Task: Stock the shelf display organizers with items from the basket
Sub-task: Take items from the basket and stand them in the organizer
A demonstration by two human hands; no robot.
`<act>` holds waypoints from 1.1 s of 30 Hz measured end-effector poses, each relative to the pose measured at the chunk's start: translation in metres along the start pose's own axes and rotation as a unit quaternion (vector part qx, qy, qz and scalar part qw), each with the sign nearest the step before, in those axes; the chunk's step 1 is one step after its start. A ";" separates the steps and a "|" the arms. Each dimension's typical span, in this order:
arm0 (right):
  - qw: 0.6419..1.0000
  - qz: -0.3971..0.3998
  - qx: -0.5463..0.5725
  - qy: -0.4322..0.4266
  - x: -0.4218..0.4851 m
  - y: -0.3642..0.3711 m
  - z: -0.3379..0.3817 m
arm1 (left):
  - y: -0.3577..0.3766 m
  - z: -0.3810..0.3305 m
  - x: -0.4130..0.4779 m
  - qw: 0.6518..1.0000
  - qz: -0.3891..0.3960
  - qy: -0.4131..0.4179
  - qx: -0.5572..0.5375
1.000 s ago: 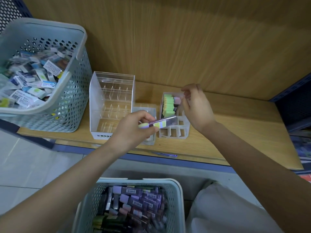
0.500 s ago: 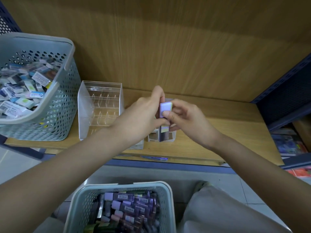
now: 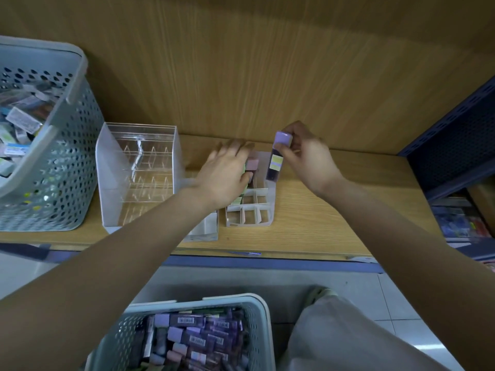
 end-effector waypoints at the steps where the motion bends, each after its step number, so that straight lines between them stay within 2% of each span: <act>1: 1.000 0.004 -0.007 0.000 0.002 0.004 -0.002 | 0.004 0.001 0.002 1.000 0.003 -0.003 -0.009; 5: 1.000 0.003 0.004 -0.024 0.007 0.014 -0.005 | 0.012 0.003 0.003 0.999 -0.002 -0.013 -0.047; 8: 0.997 0.043 -0.049 -0.044 0.009 0.023 -0.012 | 0.014 0.004 0.003 0.998 -0.012 -0.014 -0.052; 10: 0.993 0.051 -0.094 -0.040 0.010 0.025 -0.018 | 0.015 0.004 0.002 0.998 -0.015 -0.013 -0.053; 14: 0.994 0.032 -0.096 -0.030 0.010 0.025 -0.020 | 0.014 0.004 0.002 0.998 -0.020 -0.015 -0.054; 17: 0.990 0.058 -0.130 -0.020 0.011 0.030 -0.019 | 0.014 0.004 0.003 0.998 -0.019 -0.017 -0.054; 20: 0.978 0.073 -0.194 -0.036 0.008 0.034 -0.017 | 0.015 0.005 0.003 0.999 -0.016 -0.016 -0.048; 24: 0.969 0.028 -0.242 -0.048 0.004 0.033 -0.013 | 0.014 0.004 0.002 0.999 -0.023 -0.014 -0.048; 29: 0.944 0.024 -0.326 -0.052 0.001 0.037 -0.011 | 0.014 0.003 0.002 0.999 -0.023 -0.007 -0.034; 33: 0.913 0.054 -0.395 -0.093 -0.007 0.039 0.001 | 0.010 -0.001 0.002 0.998 0.001 0.011 0.059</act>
Point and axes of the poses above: each hand's wrist, its own x-axis towards the middle knuckle, its own y-axis out of the palm, z = x × y, the point moved 6 cm from there along x, towards the middle knuckle, and after that the axes turned 9 degrees about x, right-handed, at the moved point
